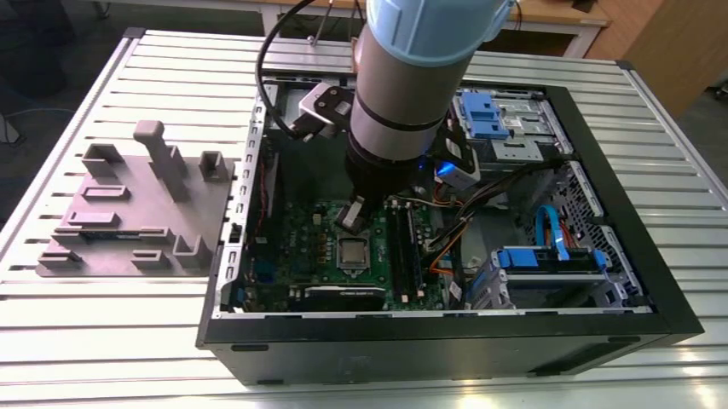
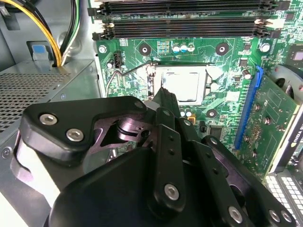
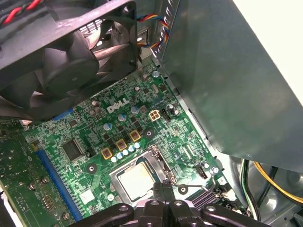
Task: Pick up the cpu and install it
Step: 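Install the first cpu locking lever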
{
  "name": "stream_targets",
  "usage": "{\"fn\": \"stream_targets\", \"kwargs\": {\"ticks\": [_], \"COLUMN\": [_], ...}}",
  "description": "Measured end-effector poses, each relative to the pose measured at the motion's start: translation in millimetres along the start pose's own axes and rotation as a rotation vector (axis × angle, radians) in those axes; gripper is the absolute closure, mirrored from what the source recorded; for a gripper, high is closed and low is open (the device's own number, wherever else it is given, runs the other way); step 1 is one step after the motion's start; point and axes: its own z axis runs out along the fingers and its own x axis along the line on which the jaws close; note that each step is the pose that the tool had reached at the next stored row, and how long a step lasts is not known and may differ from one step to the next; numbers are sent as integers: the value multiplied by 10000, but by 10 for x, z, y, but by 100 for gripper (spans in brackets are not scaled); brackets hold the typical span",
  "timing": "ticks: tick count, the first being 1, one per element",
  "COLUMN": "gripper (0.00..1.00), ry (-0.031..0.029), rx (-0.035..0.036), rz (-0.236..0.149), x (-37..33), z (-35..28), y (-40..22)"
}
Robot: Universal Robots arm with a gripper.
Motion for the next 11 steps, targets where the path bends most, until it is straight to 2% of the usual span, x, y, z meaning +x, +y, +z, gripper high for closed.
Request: {"fn": "stream_targets", "kwargs": {"ticks": [3,6,8,11], "gripper": [89,89,89,89], "ry": [2,1,-3,-1], "rx": [1,4,4,5], "rz": [1,-1,-1,-1], "x": [1,-3,-4,-36], "z": [-5,-55,-59,-62], "y": [0,5,5,-35]}}
